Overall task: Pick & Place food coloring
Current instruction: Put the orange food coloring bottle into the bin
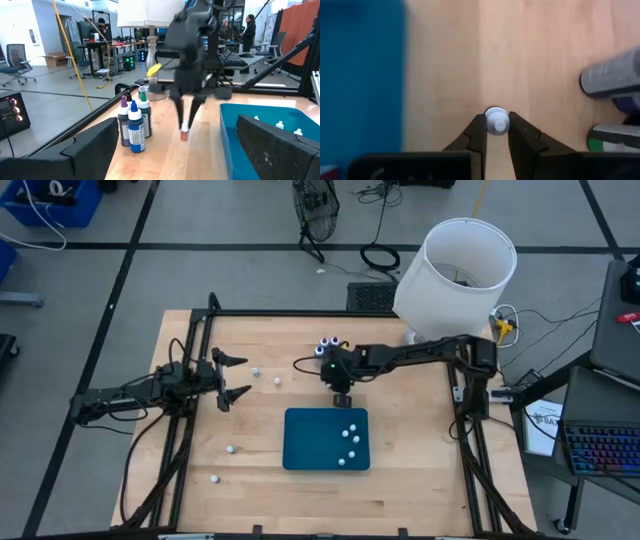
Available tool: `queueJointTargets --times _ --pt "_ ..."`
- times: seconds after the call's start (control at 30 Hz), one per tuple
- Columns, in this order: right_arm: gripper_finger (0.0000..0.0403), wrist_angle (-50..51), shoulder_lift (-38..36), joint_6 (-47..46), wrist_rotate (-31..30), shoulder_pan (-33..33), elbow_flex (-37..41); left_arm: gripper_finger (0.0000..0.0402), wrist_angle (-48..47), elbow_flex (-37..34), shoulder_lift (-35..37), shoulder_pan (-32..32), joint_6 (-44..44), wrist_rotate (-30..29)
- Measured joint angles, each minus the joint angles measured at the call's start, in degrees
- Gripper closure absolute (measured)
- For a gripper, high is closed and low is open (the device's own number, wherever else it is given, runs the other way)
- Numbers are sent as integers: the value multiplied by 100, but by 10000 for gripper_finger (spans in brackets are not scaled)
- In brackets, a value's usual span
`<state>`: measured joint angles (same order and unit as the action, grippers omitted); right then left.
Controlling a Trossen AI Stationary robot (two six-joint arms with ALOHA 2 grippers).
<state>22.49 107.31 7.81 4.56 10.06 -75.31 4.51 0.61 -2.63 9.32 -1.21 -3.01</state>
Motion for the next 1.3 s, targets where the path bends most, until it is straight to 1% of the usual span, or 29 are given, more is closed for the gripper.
queueJointTargets --times 0.17,0.27,0.4,0.5,0.6,0.67,0.73,0.87,1.03,1.17,1.3 --pt "361 163 -618 -161 -26 -317 -2 2 2 2 0 2 0 0" --pt "361 423 -1040 -310 -69 -581 -2 2 2 0 0 2 0 0" --pt "361 965 -1460 -618 -350 -1065 -3 2 2 0 1 2 0 0" --pt "361 1545 -1604 -933 -583 -1454 -7 2 2 2 0 0 0 0" --pt "361 2144 -1594 -1273 -860 -1762 -7 2 2 0 1 0 0 0" --pt "361 2361 -1524 -1462 -923 -1890 -5 2 0 0 1 0 0 0" --pt "361 2267 -1462 -1563 -927 -1974 80 2 1 0 1 0 0 -1" --pt "361 1720 -1454 -1626 -912 -2036 448 2 2 2 1 2 0 0" --pt "361 1367 -1451 -1764 -925 -1953 914 2 0 1 -1 0 0 0" --pt "361 880 -1451 -1771 -900 -1889 1238 2 1 1 1 2 0 0" --pt "361 650 -1451 -1806 -891 -1851 1356 2 1 0 -1 2 0 0"
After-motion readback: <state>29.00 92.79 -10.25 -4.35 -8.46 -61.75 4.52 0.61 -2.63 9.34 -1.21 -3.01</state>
